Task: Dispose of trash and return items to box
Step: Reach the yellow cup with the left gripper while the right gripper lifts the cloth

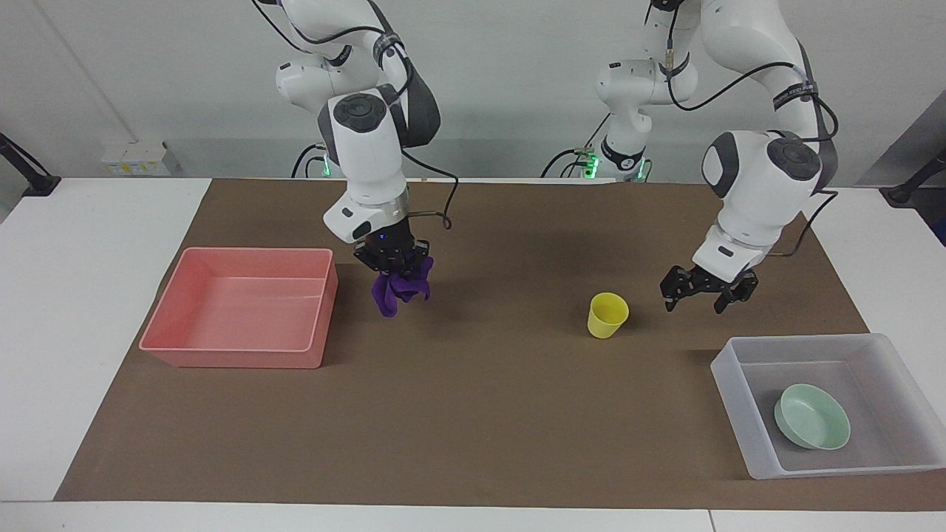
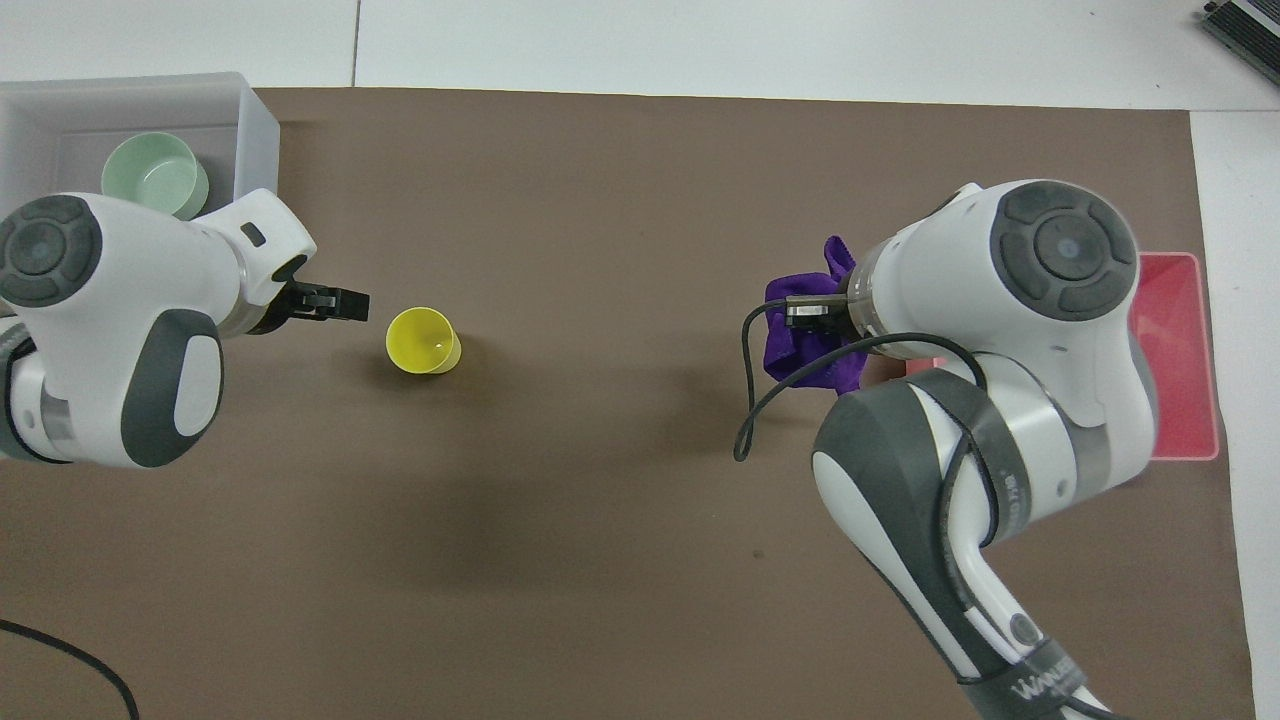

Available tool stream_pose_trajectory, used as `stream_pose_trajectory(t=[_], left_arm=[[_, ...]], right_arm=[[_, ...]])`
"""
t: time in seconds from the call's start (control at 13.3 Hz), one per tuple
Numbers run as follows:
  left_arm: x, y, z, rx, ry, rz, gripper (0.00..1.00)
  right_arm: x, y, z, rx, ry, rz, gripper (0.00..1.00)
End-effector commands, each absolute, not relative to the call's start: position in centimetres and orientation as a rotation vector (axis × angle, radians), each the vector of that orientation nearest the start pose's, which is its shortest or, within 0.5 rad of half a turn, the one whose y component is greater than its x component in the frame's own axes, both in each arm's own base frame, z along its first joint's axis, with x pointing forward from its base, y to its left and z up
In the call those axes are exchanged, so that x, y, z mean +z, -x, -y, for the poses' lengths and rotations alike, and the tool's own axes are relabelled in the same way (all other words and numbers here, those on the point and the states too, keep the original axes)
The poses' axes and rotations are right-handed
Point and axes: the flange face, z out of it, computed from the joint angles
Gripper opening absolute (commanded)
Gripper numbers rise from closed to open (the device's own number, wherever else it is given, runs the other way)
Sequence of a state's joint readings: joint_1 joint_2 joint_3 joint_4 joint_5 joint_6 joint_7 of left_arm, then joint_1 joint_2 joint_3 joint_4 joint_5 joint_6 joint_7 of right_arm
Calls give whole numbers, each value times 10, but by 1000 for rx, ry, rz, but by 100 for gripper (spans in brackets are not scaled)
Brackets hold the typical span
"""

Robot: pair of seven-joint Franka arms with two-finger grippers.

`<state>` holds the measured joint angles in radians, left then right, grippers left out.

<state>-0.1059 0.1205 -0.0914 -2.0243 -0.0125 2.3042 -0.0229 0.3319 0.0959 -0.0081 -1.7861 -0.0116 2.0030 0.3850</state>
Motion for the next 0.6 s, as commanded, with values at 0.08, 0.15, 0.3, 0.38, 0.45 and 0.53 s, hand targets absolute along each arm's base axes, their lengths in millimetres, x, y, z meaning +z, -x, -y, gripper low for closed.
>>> stream_pose_trajectory(t=[0.08,0.15,0.3,0.38,0.45,0.53], left_arm=[[391,-545,143,-284,3154,-271,100],[388,-544,147,-289,3154,-276,95],[377,-539,158,-278,3156,-301,78],[369,-537,162,-285,3157,-303,74],[360,-536,163,-299,3163,-279,67],[349,-535,169,-303,3168,-267,57]], right_arm=[[535,-573,-153,-205,3095,-181,0],[540,-575,-139,-224,3105,-189,0],[546,-580,-102,-246,3128,-125,0],[545,-582,-84,-244,3134,-100,0],[544,-585,-61,-241,3143,-76,0],[541,-586,-40,-238,3150,-38,0]])
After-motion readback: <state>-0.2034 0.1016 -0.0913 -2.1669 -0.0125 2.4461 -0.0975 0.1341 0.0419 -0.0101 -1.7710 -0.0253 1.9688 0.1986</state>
